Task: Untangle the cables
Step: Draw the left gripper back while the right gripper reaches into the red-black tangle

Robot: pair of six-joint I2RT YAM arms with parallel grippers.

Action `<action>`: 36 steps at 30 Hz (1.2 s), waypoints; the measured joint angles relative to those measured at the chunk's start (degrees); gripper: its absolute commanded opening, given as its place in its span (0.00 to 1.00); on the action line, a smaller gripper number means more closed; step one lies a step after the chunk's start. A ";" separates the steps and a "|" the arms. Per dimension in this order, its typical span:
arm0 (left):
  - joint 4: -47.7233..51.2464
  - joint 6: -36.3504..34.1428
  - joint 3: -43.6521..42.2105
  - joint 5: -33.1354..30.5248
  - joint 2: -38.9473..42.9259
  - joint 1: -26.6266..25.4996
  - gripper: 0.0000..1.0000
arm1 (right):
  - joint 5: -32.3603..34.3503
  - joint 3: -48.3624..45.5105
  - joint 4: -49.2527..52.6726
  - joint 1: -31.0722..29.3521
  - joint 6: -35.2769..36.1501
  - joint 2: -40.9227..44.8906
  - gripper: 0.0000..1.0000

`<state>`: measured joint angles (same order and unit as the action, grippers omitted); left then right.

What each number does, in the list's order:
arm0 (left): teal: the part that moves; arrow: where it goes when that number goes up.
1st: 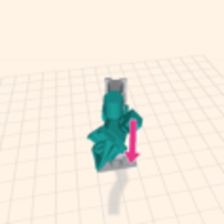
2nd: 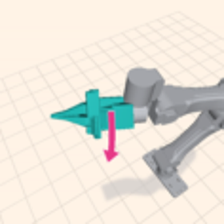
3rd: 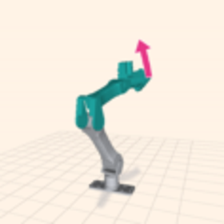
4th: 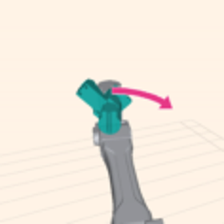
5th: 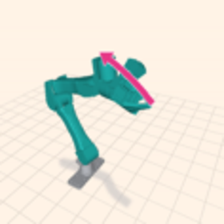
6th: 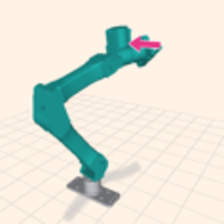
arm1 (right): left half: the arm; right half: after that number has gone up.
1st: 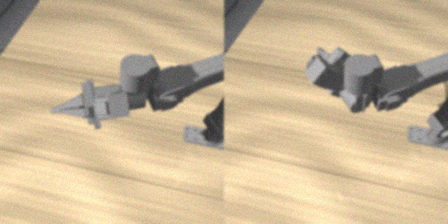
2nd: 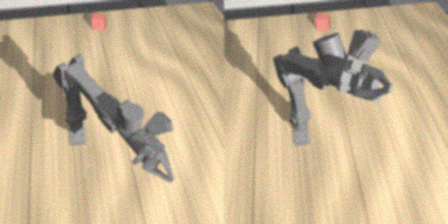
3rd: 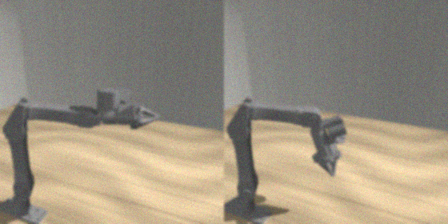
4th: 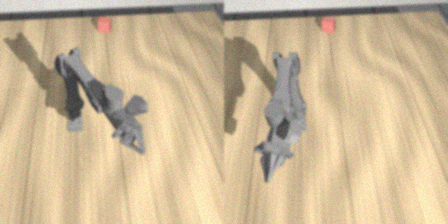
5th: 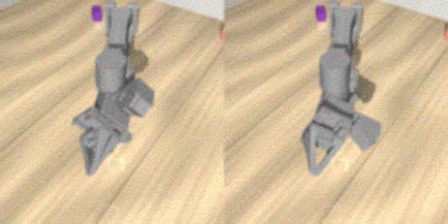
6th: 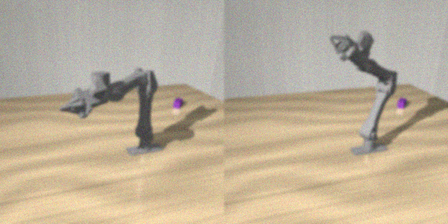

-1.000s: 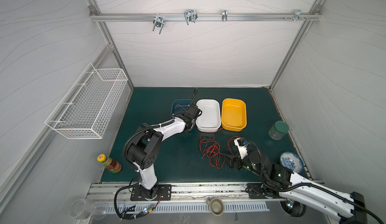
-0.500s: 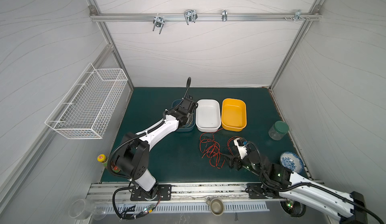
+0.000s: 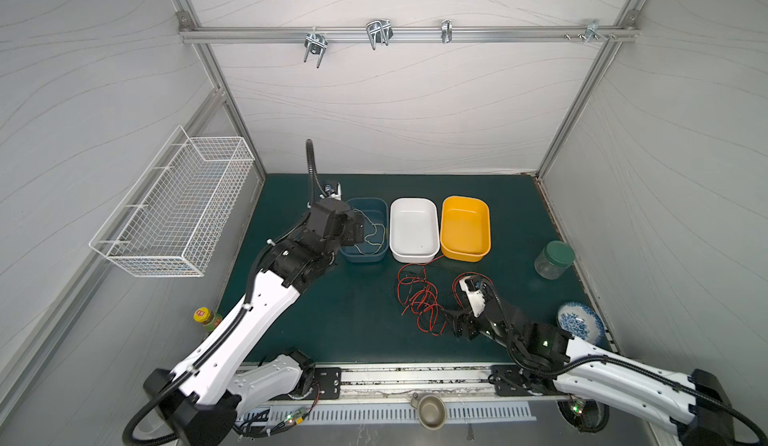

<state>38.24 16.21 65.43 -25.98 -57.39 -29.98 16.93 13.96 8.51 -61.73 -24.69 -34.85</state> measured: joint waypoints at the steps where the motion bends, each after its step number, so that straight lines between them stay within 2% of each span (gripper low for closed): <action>1: 0.98 0.94 -1.68 0.04 2.38 0.00 1.00 | 0.07 0.83 0.74 0.00 -0.55 -0.50 0.88; 6: 5.60 4.70 -12.74 0.33 13.49 0.00 1.00 | 2.21 10.95 7.17 -0.11 -6.99 -5.60 0.87; 11: 6.34 5.68 -19.54 -0.09 17.99 0.00 1.00 | 5.46 20.39 12.31 -1.60 -14.75 -13.40 0.87; 19: 6.51 6.95 -19.67 -0.63 16.94 0.00 1.00 | 6.67 28.52 16.76 -5.95 -23.89 -28.89 0.81; 24: 6.51 7.02 -19.67 -0.59 16.52 0.00 1.00 | 6.56 33.18 17.03 -7.30 -26.56 -37.03 0.71; 36: 6.51 6.99 -19.67 -0.42 16.52 -0.02 1.00 | 6.34 33.77 16.24 -7.48 -29.73 -43.43 0.53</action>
<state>44.75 23.20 45.76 -26.39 -40.86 -30.00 23.27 47.72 24.75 -69.21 -54.41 -78.28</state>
